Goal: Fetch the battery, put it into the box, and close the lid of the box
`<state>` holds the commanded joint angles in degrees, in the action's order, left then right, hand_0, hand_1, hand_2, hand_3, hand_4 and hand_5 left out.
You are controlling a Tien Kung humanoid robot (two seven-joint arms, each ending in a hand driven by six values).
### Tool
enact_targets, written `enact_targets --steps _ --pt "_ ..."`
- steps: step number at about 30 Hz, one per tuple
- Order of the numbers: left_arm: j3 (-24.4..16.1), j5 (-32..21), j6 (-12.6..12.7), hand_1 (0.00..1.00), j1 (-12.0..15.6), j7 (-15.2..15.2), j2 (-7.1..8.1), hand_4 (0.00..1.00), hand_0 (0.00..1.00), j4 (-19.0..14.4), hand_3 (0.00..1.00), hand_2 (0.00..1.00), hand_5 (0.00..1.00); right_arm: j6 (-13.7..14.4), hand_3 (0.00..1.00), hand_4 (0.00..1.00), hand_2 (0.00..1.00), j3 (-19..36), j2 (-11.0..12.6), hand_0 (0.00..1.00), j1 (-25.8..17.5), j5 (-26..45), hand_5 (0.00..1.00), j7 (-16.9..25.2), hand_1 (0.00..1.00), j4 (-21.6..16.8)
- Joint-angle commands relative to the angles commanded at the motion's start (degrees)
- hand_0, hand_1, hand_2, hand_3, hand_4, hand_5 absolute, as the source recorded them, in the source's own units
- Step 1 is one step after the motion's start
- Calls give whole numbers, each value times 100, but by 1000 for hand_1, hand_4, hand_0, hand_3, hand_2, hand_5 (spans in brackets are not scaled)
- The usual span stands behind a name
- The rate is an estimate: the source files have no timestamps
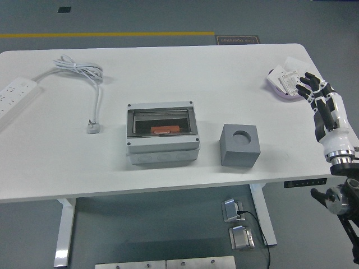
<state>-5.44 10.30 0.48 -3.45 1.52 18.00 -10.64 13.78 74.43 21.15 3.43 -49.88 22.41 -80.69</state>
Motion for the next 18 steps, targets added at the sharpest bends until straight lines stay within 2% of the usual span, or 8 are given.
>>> enact_targets --steps 6,7,9,18 --pt "-69 -60 -7 751 0 8 10 593 730 9 634 679 384 -135 746 980 768 39 -87 826 24 381 687 141 742 111" --pt "-71 -69 -8 751 -3 10 10 556 729 9 625 667 336 -155 745 979 767 47 -101 826 25 439 682 162 740 127" --pt "-73 -89 -12 751 -12 15 8 556 729 10 625 667 336 -184 745 979 767 76 -129 826 25 524 682 190 740 152" --pt "-85 -143 -3 750 -49 15 18 555 729 24 625 669 333 -165 745 977 761 191 -181 825 55 488 677 160 739 153"
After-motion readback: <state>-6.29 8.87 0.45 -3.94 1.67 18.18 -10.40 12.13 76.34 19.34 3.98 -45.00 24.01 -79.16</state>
